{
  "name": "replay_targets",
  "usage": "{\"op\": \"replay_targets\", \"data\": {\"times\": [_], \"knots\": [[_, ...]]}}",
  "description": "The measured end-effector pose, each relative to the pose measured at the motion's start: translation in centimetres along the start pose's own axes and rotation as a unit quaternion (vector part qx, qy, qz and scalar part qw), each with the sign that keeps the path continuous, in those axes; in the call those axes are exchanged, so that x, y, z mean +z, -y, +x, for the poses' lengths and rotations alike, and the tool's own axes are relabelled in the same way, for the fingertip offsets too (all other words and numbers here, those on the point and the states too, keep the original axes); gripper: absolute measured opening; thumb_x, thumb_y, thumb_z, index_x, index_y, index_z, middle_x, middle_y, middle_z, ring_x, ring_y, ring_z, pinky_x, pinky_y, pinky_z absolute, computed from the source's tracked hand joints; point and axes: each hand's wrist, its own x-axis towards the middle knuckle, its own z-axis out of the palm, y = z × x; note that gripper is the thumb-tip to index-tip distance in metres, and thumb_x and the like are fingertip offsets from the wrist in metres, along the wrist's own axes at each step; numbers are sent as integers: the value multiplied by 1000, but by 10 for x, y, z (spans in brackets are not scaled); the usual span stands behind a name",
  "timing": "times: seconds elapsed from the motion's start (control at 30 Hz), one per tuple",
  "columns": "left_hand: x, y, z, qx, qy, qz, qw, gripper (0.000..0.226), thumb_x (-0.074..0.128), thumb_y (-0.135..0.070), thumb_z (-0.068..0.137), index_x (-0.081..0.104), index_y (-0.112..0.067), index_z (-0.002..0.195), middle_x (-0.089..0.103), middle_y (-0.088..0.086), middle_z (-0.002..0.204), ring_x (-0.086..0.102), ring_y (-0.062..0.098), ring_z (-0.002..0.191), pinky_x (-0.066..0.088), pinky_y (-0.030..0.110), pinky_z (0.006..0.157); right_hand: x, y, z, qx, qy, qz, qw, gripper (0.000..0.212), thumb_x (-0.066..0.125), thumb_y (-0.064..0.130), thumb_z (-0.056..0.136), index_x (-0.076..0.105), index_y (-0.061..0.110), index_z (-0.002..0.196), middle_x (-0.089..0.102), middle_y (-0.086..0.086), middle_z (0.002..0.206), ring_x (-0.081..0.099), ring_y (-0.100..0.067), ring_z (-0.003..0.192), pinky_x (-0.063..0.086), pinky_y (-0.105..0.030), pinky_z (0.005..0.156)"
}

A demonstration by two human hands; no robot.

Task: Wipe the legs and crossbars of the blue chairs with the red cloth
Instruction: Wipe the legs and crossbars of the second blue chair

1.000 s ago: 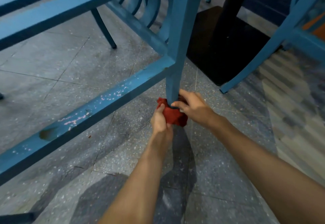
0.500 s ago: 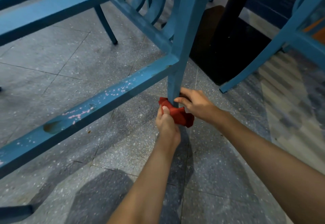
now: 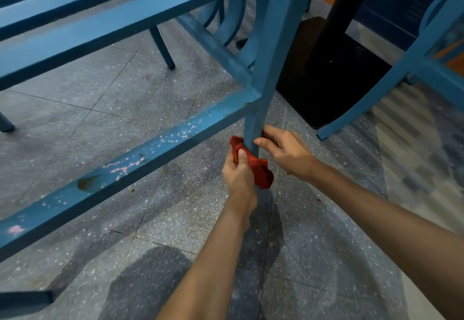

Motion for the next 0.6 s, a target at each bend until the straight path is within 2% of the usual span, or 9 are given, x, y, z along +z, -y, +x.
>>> {"op": "replay_targets", "data": {"times": [0.1,0.17,0.27,0.37,0.47,0.53,0.6], "knots": [[2,-13,-13,69,13,-12,997,32,43,-14,102,53,-17,131,68,0,108,66,12,94,52,22,79,-1,2,1,8,16,30,999,31,50,22,98,54,32,127,65,13,118,58,5,109,45,-16,92],[6,-16,-25,101,13,-15,995,33,43,-16,101,52,-27,131,67,-6,113,65,8,103,52,22,86,-2,2,1,6,24,44,999,35,49,21,98,52,33,131,64,13,121,58,4,111,45,-17,94],[9,-11,-34,131,19,14,991,35,44,-19,101,49,-40,129,64,-7,123,62,11,114,49,30,97,-4,1,1,0,39,47,998,36,47,21,99,50,32,133,62,13,124,56,3,114,44,-17,97],[8,-2,-24,112,-3,78,991,35,43,-20,101,49,-36,132,65,-8,117,62,12,110,48,36,100,-4,1,1,-2,38,44,998,36,48,20,98,50,29,133,61,14,124,54,3,117,42,-19,99],[8,-4,-8,44,-30,124,991,34,43,-19,101,53,-26,133,65,2,114,63,26,108,49,46,99,-5,1,2,4,35,35,999,34,48,20,98,52,27,132,62,13,122,55,3,115,42,-20,99],[8,-10,-3,19,-34,125,991,36,44,-18,101,52,-23,135,64,4,120,61,26,111,47,47,101,-5,1,4,3,32,28,999,34,49,20,98,52,27,131,62,13,122,55,2,116,43,-23,101],[10,-19,-10,47,-40,117,991,37,45,-18,100,51,-23,136,63,3,124,60,21,112,46,44,103,-5,3,5,4,31,21,999,36,50,20,98,52,27,133,62,13,123,55,-1,116,43,-26,102]]}}
